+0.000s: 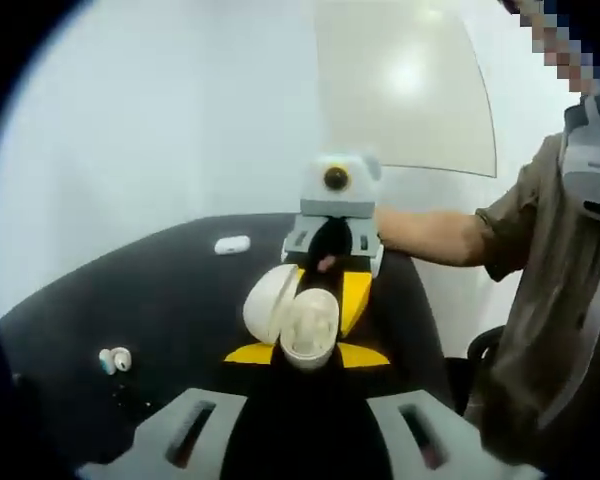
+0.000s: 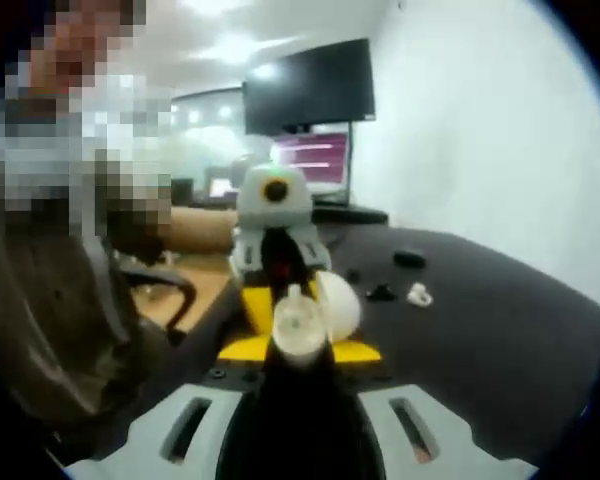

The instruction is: Pick up three earphones and place each one into its charging case using tactile feedback, ensure that each earphone is properly inserted and securely positioned inside the case.

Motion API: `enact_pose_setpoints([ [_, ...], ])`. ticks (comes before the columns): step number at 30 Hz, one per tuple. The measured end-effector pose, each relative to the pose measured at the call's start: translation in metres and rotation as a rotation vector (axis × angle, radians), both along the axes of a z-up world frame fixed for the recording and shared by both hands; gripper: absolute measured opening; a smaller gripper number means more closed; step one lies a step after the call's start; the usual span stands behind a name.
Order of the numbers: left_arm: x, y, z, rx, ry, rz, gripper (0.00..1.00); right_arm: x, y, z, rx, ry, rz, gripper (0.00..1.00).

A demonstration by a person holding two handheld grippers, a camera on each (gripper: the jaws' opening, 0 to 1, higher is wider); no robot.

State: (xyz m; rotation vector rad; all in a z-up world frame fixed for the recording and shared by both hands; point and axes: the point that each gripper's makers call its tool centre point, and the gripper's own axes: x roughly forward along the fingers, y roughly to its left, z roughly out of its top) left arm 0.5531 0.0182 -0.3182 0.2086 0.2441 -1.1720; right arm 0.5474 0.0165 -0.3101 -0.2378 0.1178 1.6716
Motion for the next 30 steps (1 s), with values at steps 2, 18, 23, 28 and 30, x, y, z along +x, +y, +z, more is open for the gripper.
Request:
enact_pose_setpoints([
  [2, 0.000, 0.000, 0.000, 0.000, 0.001, 0.005, 0.18, 0.000, 0.000, 0.000, -0.004, 0.011, -0.002, 0.22],
  [18, 0.002, 0.005, 0.001, -0.022, -0.016, 0.023, 0.18, 0.077, -0.022, 0.094, 0.398, 0.354, -0.344, 0.19],
  [23, 0.004, 0.005, 0.001, -0.026, -0.012, 0.026, 0.18, 0.118, 0.010, 0.116, 0.377, 0.484, -0.443, 0.16],
  [28, 0.004, 0.003, 0.001, -0.018, -0.032, 0.029, 0.18, 0.146, 0.048, 0.067, 0.016, 0.407, -0.546, 0.16],
  [30, 0.004, 0.003, 0.001, -0.016, -0.038, 0.030, 0.18, 0.144, 0.064, 0.048, -0.100, 0.379, -0.522, 0.16],
])
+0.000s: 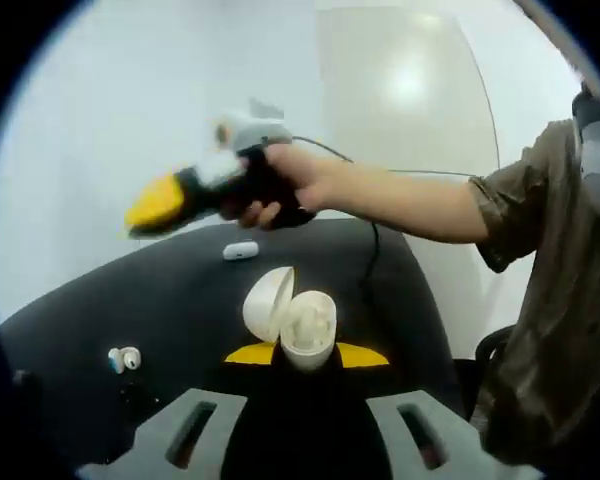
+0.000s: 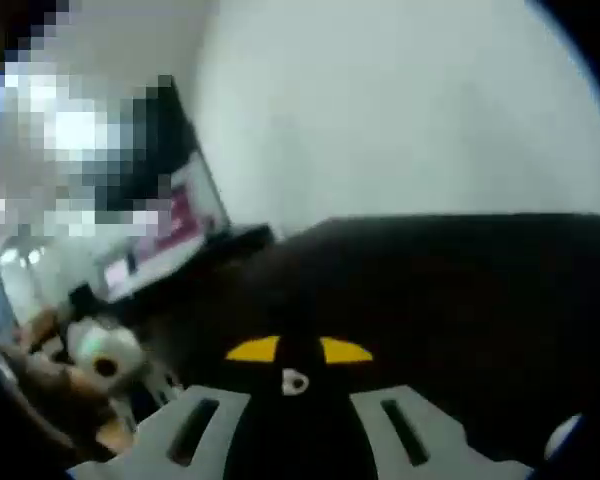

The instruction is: Pick up three earphones and place each one into its charging case using tactile feedback, ensure that each earphone is properly inserted and securely positioned inside the case.

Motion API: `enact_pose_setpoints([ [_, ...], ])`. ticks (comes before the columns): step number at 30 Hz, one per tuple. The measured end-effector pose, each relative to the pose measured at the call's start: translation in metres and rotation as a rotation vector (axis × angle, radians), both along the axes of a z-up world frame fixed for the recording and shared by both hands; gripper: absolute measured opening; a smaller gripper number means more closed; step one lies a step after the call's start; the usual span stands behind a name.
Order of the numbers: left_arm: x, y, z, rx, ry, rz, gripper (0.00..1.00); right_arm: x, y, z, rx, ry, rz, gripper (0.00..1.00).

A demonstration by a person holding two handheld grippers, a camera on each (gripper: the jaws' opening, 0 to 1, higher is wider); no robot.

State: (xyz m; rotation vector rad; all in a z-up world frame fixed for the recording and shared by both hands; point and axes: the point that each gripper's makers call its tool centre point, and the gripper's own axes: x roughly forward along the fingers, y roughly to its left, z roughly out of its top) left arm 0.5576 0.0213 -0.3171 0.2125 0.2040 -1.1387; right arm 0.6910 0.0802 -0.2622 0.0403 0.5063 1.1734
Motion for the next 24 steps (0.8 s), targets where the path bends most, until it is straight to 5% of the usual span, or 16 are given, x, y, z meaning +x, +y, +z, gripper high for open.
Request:
enact_pose_setpoints([
  [4, 0.000, -0.001, 0.000, 0.000, -0.004, 0.000, 0.18, -0.008, 0.022, -0.030, -0.203, -0.029, 0.107, 0.16],
  [7, 0.000, -0.001, 0.000, 0.005, -0.016, 0.002, 0.18, -0.007, 0.023, -0.040, -0.297, -0.046, 0.109, 0.15],
  [11, 0.001, -0.002, 0.000, 0.009, -0.027, 0.002, 0.18, 0.001, 0.011, -0.040, -0.312, -0.062, 0.071, 0.12],
  [15, 0.001, -0.002, 0.000, 0.003, -0.021, -0.002, 0.18, -0.007, 0.008, -0.046, -0.272, 0.059, 0.087, 0.12],
  [24, -0.001, -0.003, 0.000, 0.007, -0.031, 0.000, 0.18, -0.014, 0.017, -0.064, -0.375, 0.012, 0.127, 0.11],
])
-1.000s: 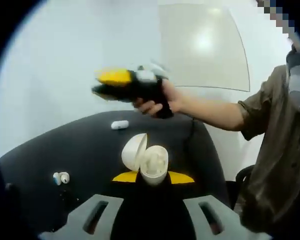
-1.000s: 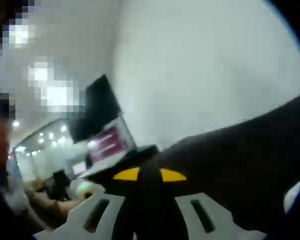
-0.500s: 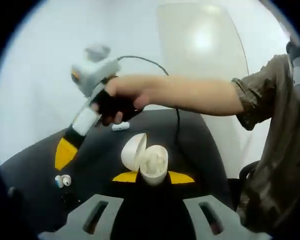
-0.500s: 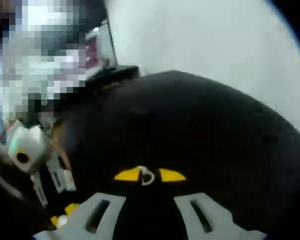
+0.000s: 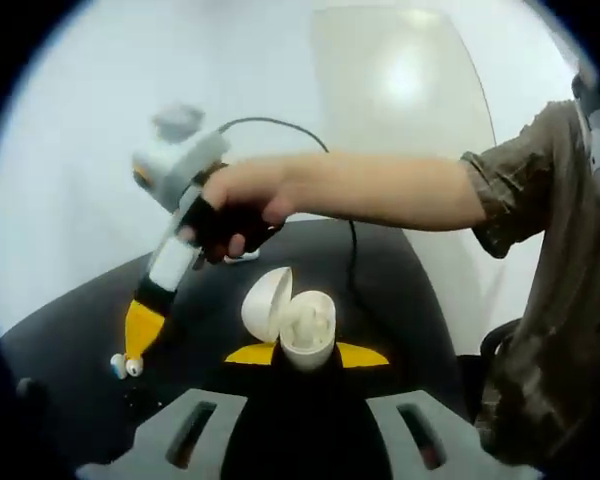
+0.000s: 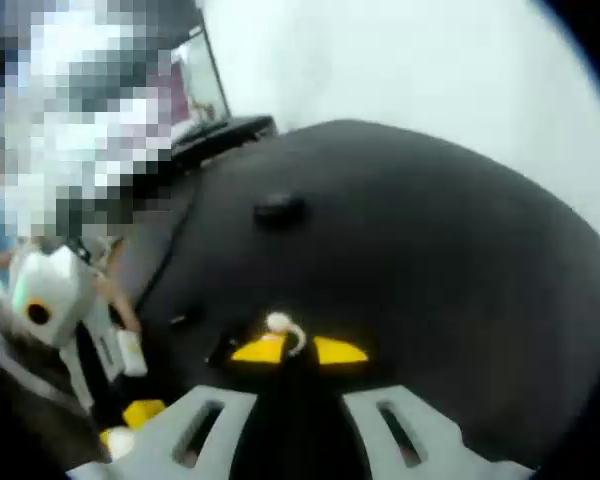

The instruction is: Pick up three earphones and place each one into its charging case using tactile feedback, ensure that each earphone is properly inserted and securely positioned inside the case.

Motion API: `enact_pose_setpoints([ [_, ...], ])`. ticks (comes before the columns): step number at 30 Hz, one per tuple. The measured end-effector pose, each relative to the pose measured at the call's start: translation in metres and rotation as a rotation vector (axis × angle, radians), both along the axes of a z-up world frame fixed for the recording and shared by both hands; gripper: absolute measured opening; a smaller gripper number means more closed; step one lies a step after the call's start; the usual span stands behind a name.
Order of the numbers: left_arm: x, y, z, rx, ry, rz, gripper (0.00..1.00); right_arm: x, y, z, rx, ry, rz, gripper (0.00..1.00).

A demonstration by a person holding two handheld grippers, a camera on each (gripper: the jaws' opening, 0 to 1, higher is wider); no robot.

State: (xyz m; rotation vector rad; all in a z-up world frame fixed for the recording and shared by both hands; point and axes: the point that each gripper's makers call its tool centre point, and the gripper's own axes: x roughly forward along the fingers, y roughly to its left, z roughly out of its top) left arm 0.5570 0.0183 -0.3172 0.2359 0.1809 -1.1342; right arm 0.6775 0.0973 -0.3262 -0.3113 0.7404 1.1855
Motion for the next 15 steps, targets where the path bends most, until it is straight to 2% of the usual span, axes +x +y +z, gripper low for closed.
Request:
enact_pose_setpoints([
  [4, -0.002, 0.001, 0.000, -0.002, 0.002, 0.001, 0.18, 0.001, 0.003, -0.001, -0.037, -0.032, -0.001, 0.07],
  [9, -0.005, 0.001, 0.000, -0.009, 0.015, 0.001, 0.18, 0.003, 0.003, 0.001, -0.063, -0.109, 0.013, 0.05],
  [10, -0.005, 0.001, 0.000, -0.010, 0.019, 0.002, 0.18, 0.004, 0.002, 0.004, -0.052, -0.130, 0.002, 0.05],
  [12, -0.005, 0.001, 0.000, -0.011, 0.023, 0.004, 0.18, 0.010, 0.002, 0.020, 0.024, -0.185, -0.044, 0.05],
  [15, -0.006, 0.002, -0.001, -0.012, 0.029, 0.007, 0.18, 0.009, -0.011, 0.057, 0.172, -0.258, -0.123, 0.05],
])
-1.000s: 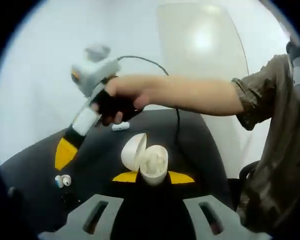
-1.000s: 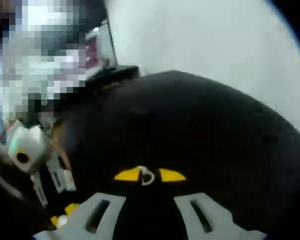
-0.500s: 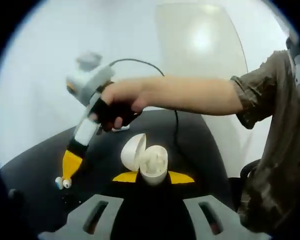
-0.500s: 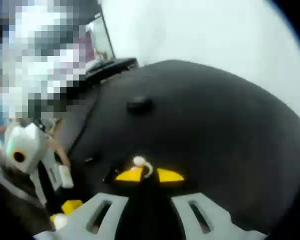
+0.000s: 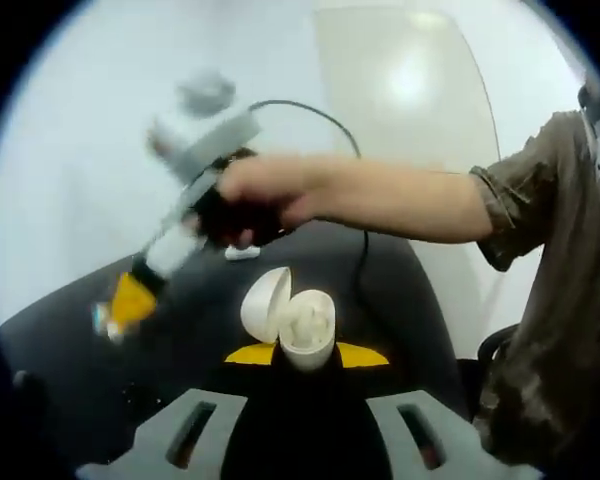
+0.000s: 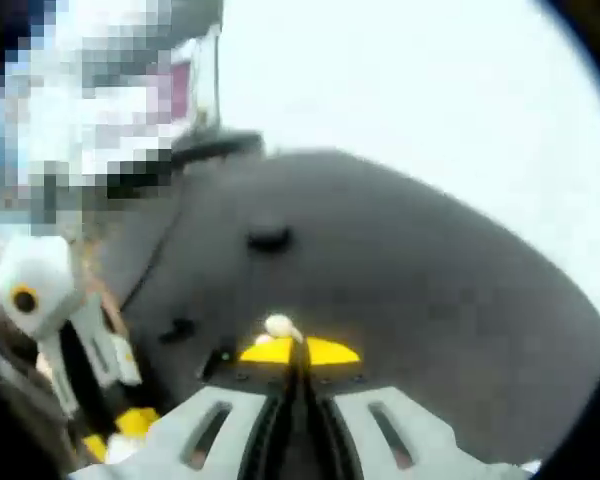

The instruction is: Pick up three earphones and place each one into its charging case using tactile feedback, ensure that each earphone is properly inserted and securely positioned inside the case.

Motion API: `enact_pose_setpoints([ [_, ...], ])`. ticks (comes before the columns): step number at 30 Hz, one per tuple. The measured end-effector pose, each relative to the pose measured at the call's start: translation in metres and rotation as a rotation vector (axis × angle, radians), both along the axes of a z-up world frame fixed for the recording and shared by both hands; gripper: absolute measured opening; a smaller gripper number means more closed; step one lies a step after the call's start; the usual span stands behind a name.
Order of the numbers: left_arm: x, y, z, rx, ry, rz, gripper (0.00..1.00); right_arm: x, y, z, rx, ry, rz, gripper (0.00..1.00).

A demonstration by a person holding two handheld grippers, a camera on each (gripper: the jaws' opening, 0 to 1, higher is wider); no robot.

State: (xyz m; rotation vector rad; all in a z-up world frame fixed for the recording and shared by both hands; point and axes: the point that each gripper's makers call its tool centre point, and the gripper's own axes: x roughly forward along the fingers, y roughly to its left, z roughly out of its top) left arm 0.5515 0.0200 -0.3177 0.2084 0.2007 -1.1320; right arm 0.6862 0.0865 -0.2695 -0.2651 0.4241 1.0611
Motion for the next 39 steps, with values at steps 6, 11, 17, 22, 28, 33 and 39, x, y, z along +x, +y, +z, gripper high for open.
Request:
enact_pose_setpoints([
  [6, 0.000, 0.000, 0.000, -0.007, 0.020, 0.004, 0.18, -0.032, -0.055, 0.061, 0.079, -0.295, -0.098, 0.05],
  [11, 0.002, 0.001, -0.001, -0.006, 0.025, 0.014, 0.18, -0.087, -0.084, 0.073, -0.043, -0.582, -0.013, 0.05],
  [17, 0.005, 0.001, -0.002, -0.007, 0.034, 0.017, 0.18, -0.123, -0.094, 0.047, -0.262, -0.774, 0.108, 0.05],
  [22, 0.010, 0.002, -0.003, -0.005, 0.033, 0.022, 0.18, -0.127, -0.081, 0.013, -0.432, -0.850, 0.201, 0.05],
  [28, 0.015, 0.004, -0.004, -0.007, 0.038, 0.021, 0.18, -0.124, -0.071, 0.000, -0.678, -1.049, 0.290, 0.05],
  [33, 0.017, 0.004, -0.004, -0.006, 0.033, 0.019, 0.18, -0.119, -0.069, -0.006, -0.767, -1.087, 0.323, 0.05],
  [39, 0.018, 0.004, -0.004, -0.006, 0.029, 0.019, 0.18, -0.121, -0.069, -0.014, -0.817, -1.068, 0.362, 0.06],
])
